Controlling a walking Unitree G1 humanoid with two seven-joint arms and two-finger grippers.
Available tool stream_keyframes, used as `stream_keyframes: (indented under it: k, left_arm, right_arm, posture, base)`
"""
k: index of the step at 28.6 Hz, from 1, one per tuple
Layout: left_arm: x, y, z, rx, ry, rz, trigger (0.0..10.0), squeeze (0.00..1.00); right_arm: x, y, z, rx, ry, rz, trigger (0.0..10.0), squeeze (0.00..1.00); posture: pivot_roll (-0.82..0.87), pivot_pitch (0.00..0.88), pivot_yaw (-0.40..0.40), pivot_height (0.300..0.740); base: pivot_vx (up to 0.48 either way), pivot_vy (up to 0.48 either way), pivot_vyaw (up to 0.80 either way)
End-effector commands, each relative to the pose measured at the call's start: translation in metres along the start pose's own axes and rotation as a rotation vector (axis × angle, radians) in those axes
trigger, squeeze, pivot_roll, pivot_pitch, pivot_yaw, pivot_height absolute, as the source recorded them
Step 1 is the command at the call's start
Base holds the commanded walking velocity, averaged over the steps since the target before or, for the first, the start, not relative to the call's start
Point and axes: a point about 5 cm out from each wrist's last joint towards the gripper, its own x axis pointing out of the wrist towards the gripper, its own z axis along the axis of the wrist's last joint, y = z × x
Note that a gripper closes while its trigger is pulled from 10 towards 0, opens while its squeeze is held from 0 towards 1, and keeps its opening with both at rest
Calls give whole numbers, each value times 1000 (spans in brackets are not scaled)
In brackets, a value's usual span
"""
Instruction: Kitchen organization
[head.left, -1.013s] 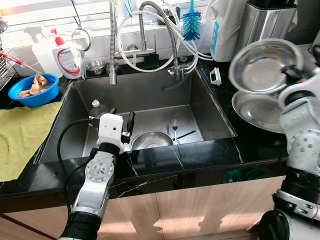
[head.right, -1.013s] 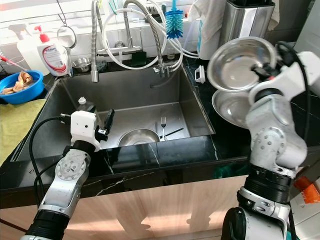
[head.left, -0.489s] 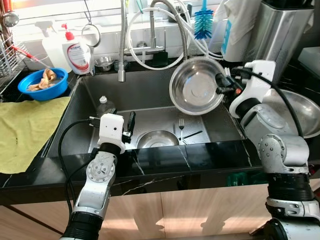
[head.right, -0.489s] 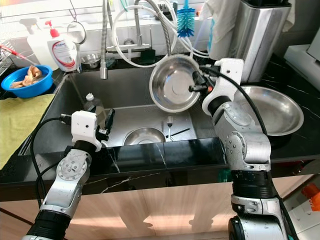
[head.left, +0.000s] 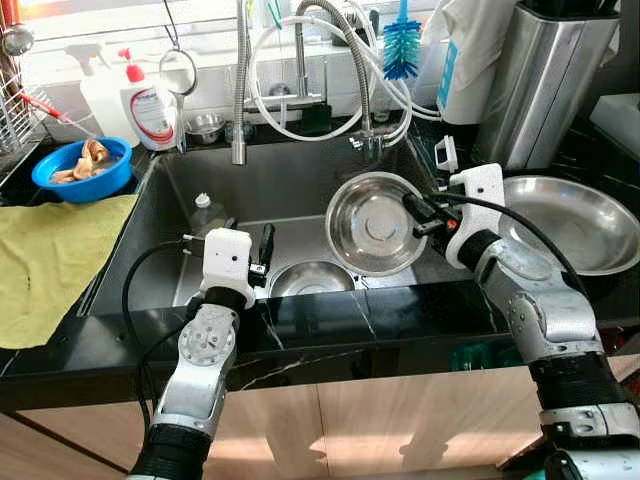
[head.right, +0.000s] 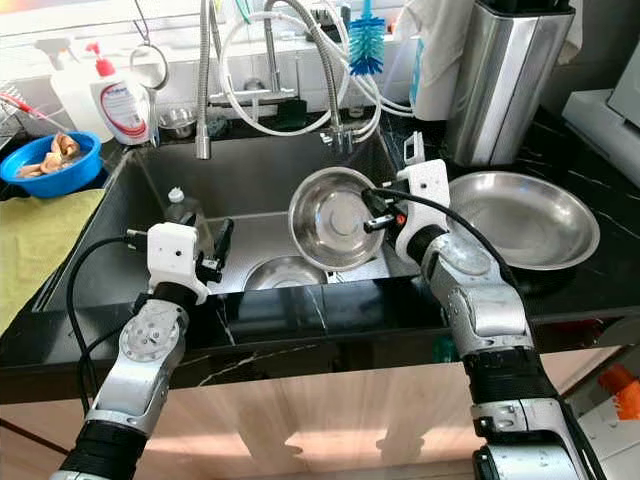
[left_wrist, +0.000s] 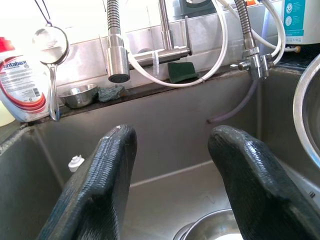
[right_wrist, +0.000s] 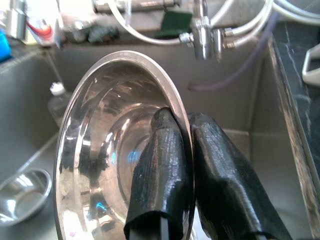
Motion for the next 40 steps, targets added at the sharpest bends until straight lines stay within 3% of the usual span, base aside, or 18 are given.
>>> stream_keyframes:
  k: [1,23,24,40]
  left_arm:
    - [1,2,0,5,10,12,10000,0]
    - [-3,2,-3,-30,35,3,10000,0]
    - [-3,2,-3,-30,35,4,10000,0]
    - [-3,1,-4,-31,34,4,10000,0]
  right_arm:
    - [3,0,4,-27,-10,7,10000,0]
    - [7,-4,-4,-66,-3,-34,10000,12]
    - [8,-1,-2,-62,-12,-22,10000,1000]
    - [11,5,2,-76,-26,-8,10000,1000]
  posture:
    - [-111,0,50,740]
    - [-111,0,48,740]
    - [-111,0,49,740]
    - [-118,0,51,740]
  base:
    - [0,0,0]
    - [0,0,0]
    - [0,0,0]
    - [0,0,0]
